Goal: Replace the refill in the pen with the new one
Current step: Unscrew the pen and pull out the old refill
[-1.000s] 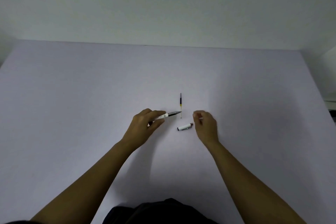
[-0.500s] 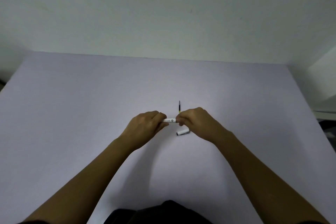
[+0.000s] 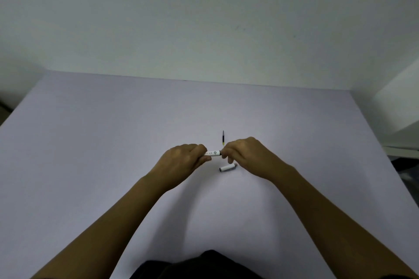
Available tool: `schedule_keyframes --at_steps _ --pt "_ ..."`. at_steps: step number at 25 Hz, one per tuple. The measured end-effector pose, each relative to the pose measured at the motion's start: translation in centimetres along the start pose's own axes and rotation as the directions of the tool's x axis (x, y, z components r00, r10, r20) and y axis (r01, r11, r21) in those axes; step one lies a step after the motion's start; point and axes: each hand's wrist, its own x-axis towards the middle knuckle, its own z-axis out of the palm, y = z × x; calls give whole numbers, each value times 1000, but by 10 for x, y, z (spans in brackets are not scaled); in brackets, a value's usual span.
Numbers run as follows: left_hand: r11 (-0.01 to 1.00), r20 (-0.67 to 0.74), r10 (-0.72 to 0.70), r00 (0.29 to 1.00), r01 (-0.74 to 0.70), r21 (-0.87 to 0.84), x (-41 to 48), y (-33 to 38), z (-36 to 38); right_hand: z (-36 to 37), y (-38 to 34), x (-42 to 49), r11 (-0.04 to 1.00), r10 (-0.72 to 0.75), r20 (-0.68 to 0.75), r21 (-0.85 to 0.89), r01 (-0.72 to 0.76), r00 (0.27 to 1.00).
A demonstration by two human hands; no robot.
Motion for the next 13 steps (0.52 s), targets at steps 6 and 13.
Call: schedule_keyframes --at_steps 6,13 --pt "993 -24 -32 999 35 115 -4 6 -9 -10 -11 -6 991 -97 -114 78 107 989" --pt "990 -35 -12 999 16 141 -5 8 -11 -10 -13 -3 999 -30 -43 36 32 999"
